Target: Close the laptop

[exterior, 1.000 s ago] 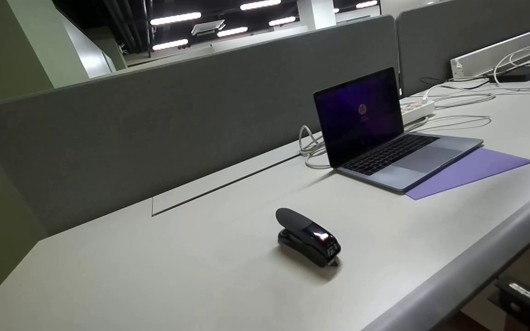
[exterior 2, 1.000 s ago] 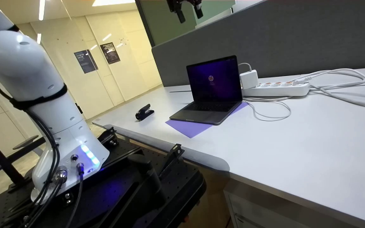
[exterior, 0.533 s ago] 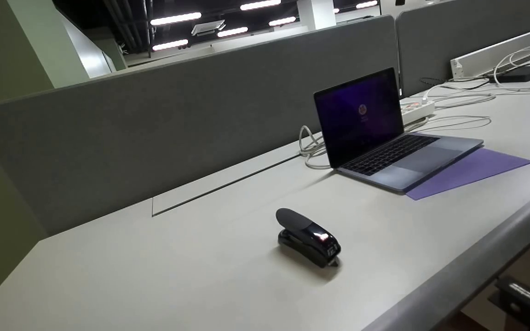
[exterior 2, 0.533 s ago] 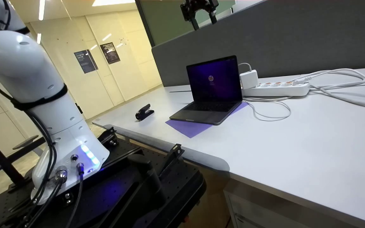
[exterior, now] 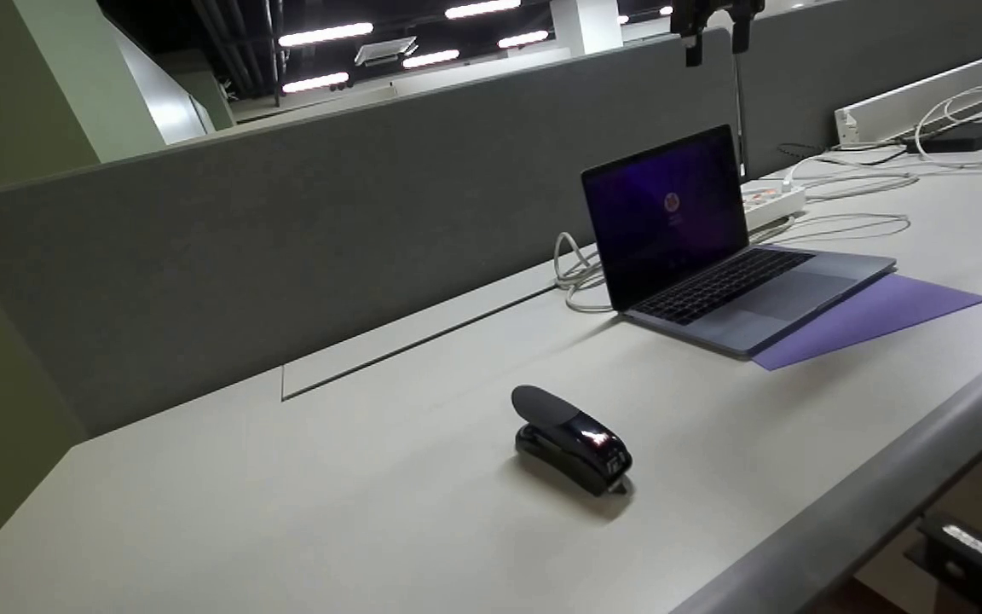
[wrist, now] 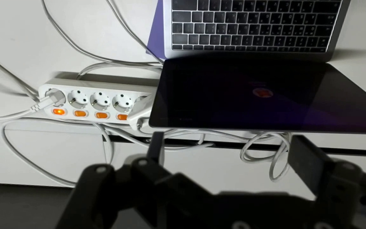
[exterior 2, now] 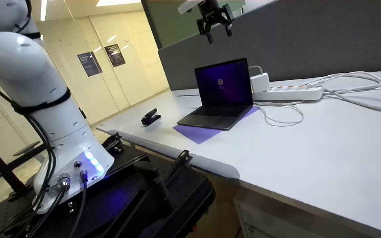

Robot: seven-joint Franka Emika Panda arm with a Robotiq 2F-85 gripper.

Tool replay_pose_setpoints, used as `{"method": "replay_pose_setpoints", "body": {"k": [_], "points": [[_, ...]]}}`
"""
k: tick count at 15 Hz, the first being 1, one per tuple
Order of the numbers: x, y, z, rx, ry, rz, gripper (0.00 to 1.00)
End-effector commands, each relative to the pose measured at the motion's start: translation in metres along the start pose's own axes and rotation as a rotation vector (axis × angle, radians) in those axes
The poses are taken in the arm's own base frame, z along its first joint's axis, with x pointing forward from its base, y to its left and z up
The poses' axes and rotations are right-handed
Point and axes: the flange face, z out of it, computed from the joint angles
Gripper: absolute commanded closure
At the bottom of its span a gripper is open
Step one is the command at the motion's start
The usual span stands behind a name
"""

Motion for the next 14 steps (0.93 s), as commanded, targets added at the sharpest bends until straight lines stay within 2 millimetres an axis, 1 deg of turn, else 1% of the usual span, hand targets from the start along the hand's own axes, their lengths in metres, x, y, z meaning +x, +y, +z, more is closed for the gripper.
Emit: {"method": "replay_pose_setpoints", "body": {"k": [1,4,7,9,14], "points": [[0.002,0.000,0.001,-0.001,-0.001,-0.001,0.00],[0.003,0.001,0.000,-0.002,0.001,0.000,0.00],[0.018,0.001,0.004,0.059,0.068,0.015,0.00],[0.031,-0.003,0.010,0.079,0.092,-0.012,0.00],[0.062,-0.015,0.037,0.090,0.074,-0.088,0.00]]}}
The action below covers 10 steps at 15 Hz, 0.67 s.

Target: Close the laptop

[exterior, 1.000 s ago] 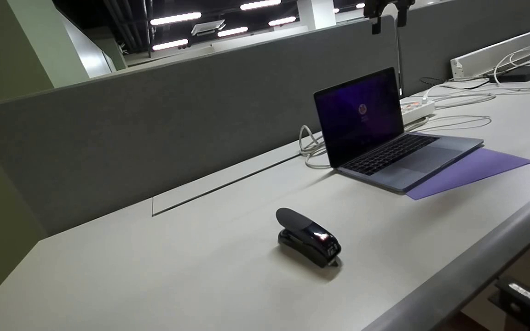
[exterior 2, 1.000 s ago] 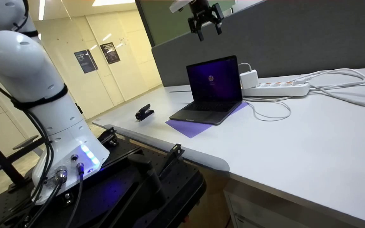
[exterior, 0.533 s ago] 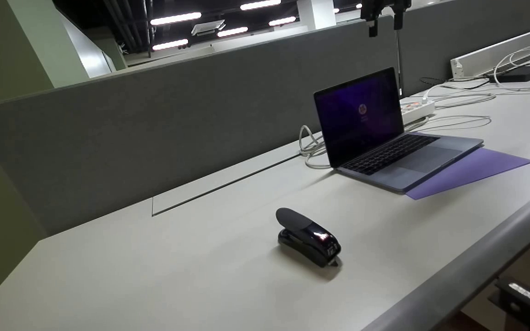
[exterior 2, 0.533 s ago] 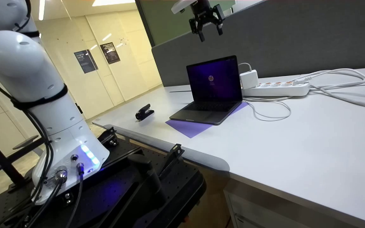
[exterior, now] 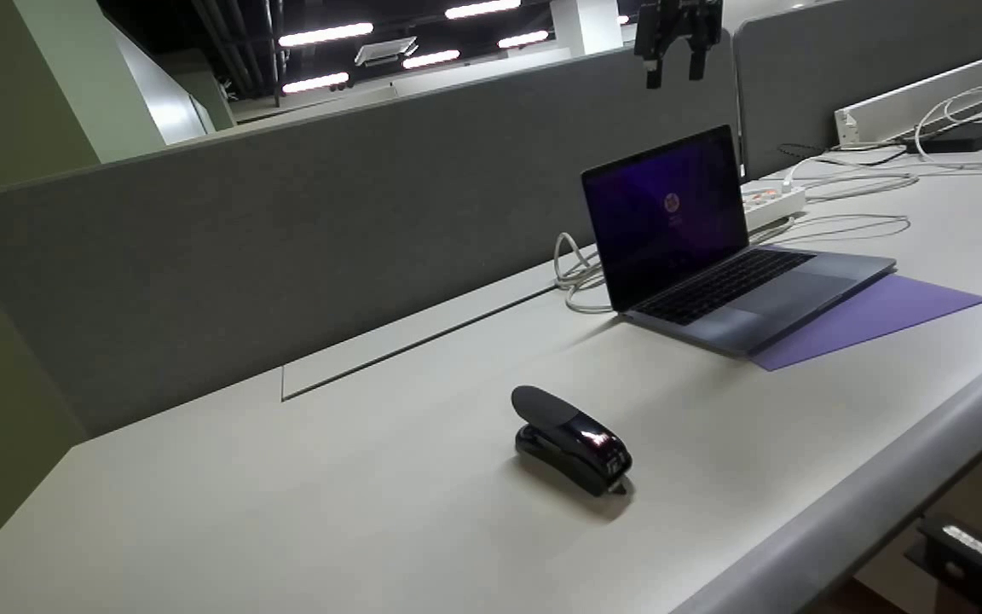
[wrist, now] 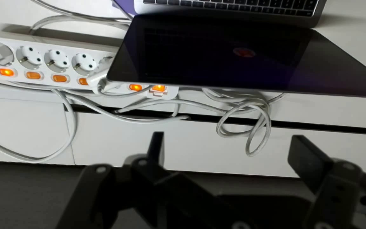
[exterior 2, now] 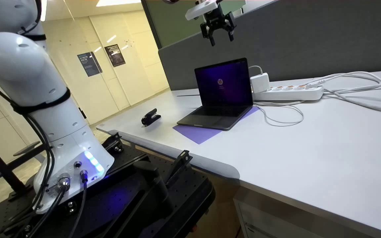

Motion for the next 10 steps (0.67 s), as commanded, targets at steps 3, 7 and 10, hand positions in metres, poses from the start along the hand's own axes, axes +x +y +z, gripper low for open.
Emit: {"method": "replay_pose_setpoints", "body": {"k": [3,7,10], "points": [[0.038,0.003,0.032,0.017,-0.014,-0.055,0.00],[0.047,0.001,0.056,0.033,-0.045,-0.074,0.00],[0.048,0.002,0.074,0.041,-0.077,-0.078,0.00]]}}
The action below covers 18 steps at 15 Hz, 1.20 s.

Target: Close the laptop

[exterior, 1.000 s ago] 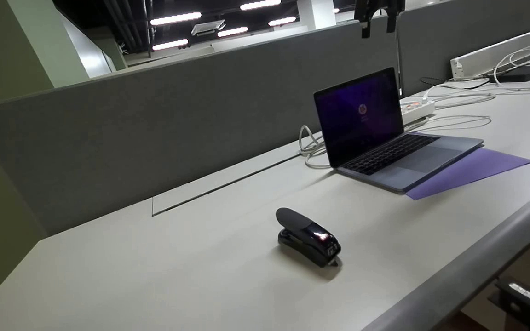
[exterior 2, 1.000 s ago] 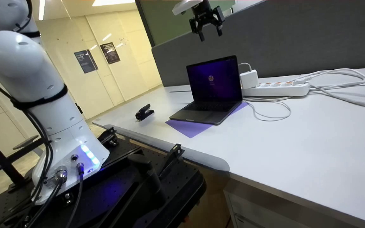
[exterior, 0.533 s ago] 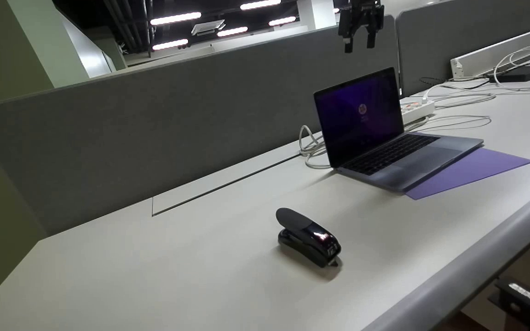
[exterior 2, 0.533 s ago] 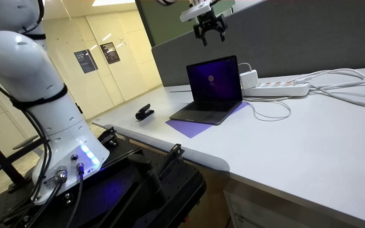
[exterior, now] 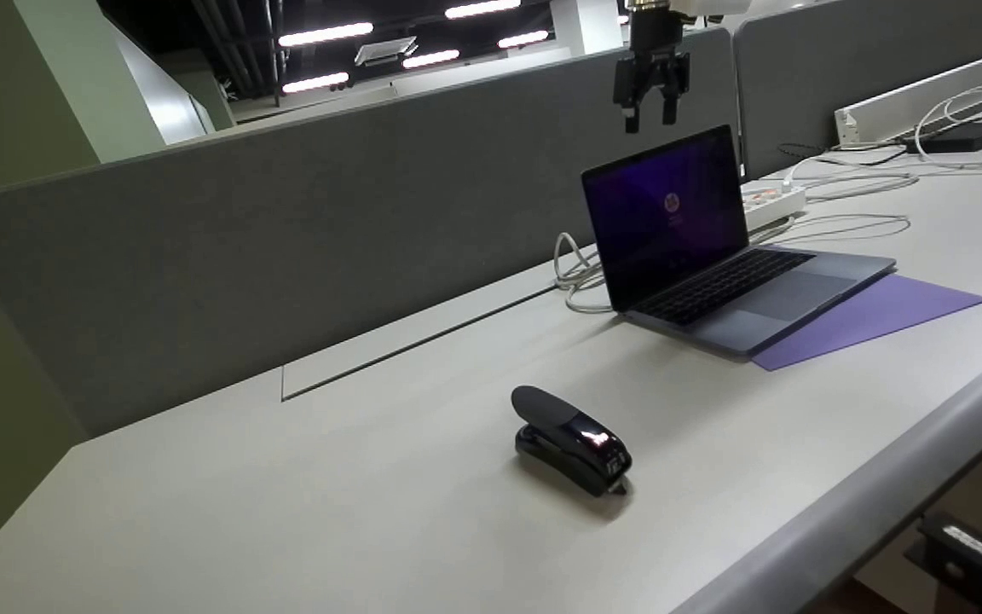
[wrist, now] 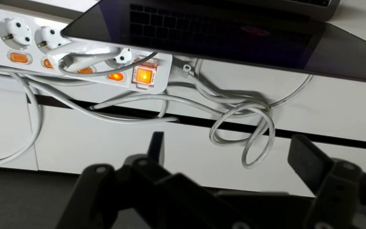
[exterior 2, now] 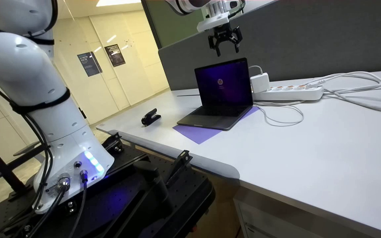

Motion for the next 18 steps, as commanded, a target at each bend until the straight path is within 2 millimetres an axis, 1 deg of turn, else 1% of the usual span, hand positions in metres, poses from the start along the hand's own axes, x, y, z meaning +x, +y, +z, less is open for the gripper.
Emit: {"method": "replay_pose_setpoints", "body": {"k": [1,3,7,8,9,11,14,16,18], "points": [[0.010,0.005,0.014,0.009,-0.037,-0.009,0.00],[0.008,-0.001,0.025,0.014,-0.059,-0.001,0.00],[-0.004,-0.023,0.047,0.041,-0.094,0.021,0.00],[-0.004,-0.025,0.045,0.036,-0.070,0.052,0.00],[-0.003,-0.018,0.049,0.045,-0.080,0.004,0.00],[-0.002,-0.022,0.052,0.049,-0.081,0.000,0.00],[-0.003,-0.020,0.052,0.049,-0.082,0.000,0.00],[-0.006,-0.030,0.054,0.051,-0.079,0.010,0.00],[-0.009,-0.042,0.051,0.048,-0.051,0.030,0.00]]}}
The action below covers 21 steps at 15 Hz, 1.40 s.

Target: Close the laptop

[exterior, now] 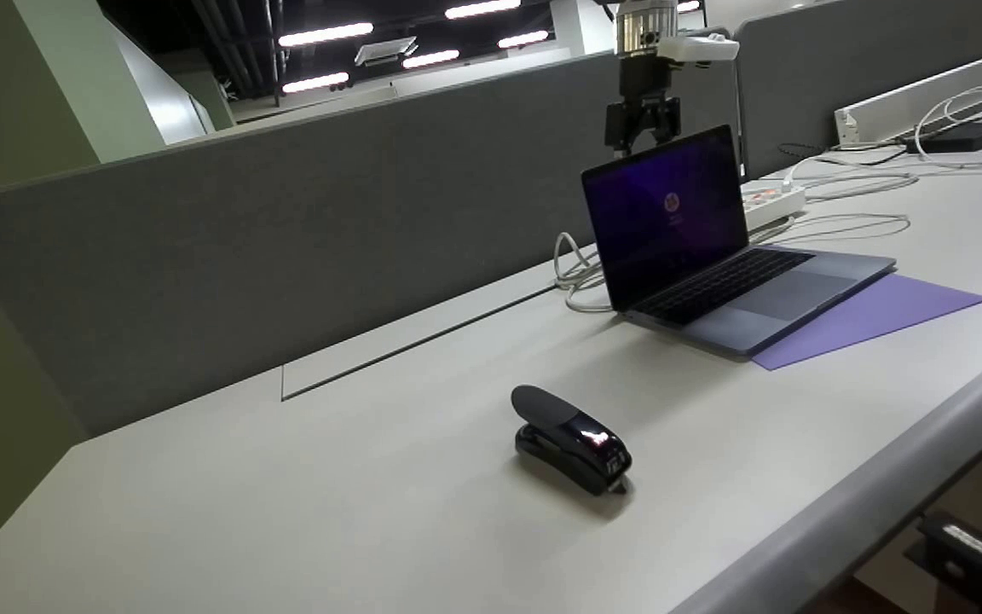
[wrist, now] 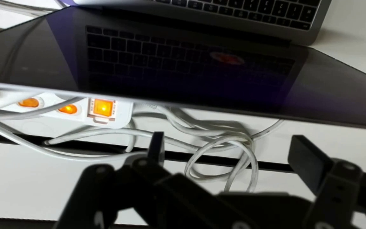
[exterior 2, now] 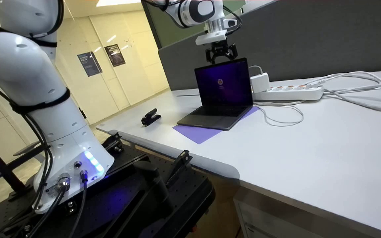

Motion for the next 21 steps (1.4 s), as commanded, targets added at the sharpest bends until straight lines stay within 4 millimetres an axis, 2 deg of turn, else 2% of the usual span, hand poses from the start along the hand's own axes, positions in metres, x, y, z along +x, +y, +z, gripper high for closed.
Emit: {"method": "replay_pose_setpoints", "body": {"k": [1,7,10,16,21], "points": [[-0.008,-0.022,-0.006,-0.014,0.044,0.028,0.00],[-0.034,-0.069,-0.014,-0.044,0.075,0.062,0.00],[-0.052,-0.079,-0.022,-0.047,0.052,0.127,0.00],[-0.085,-0.077,-0.044,-0.072,0.033,0.254,0.00],[-0.108,-0.054,-0.033,-0.073,0.017,0.284,0.00]]}}
